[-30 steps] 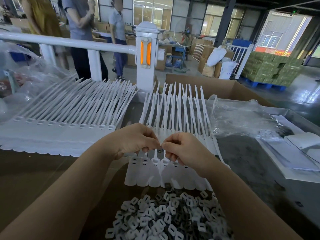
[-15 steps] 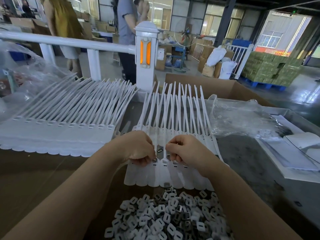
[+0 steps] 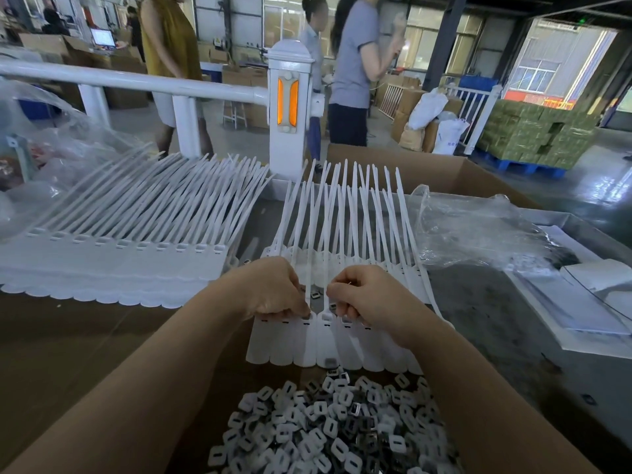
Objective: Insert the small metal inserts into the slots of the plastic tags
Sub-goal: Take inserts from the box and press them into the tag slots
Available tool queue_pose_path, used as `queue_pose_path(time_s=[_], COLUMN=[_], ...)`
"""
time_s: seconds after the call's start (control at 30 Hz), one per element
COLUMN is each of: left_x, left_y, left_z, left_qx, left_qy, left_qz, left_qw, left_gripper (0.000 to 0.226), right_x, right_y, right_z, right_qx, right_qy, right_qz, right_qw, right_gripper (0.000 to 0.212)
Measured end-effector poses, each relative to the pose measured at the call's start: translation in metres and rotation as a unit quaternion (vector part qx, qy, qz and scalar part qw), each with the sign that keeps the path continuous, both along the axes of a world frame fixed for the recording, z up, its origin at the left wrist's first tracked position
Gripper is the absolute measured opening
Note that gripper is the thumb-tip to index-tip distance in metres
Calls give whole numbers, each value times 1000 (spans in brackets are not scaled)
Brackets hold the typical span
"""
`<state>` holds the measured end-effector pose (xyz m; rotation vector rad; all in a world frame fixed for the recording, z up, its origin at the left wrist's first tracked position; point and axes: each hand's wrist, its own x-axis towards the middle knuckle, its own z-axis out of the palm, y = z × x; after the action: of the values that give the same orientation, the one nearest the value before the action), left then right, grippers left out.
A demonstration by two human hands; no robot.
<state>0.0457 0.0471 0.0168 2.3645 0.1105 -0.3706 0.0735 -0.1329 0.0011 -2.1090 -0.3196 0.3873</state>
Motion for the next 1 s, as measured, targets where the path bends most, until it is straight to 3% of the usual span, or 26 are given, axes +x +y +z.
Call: queue_pose_path(time_s=[0.17,0.33,0.6,0.87,1.0], left_x=[-3,-2,0,2,2], left_y=[7,6,2,8,8], left_z=[2,3,0,-5,-5], left_qx=[-22,15,69,42,37], left_qy=[-1,7,4,-4,0], left_qz=[-41,-58,-48,-14,-20], left_qw=[999,998,996,999,999], left_gripper=[12,17,19,17,13], right_x=[0,0,-1,-1,-3], right_y=[0,0,0,-1,-6], right_z=[0,0,-1,0,6], right_qx=[-4,-10,-12,-12,-26], right_qy=[-3,-10,-7,0,-6], right_qz=[3,5,8,20,77], right_qw=[1000,1000,1000,1000,997], right_gripper=[10,10,9,9,5])
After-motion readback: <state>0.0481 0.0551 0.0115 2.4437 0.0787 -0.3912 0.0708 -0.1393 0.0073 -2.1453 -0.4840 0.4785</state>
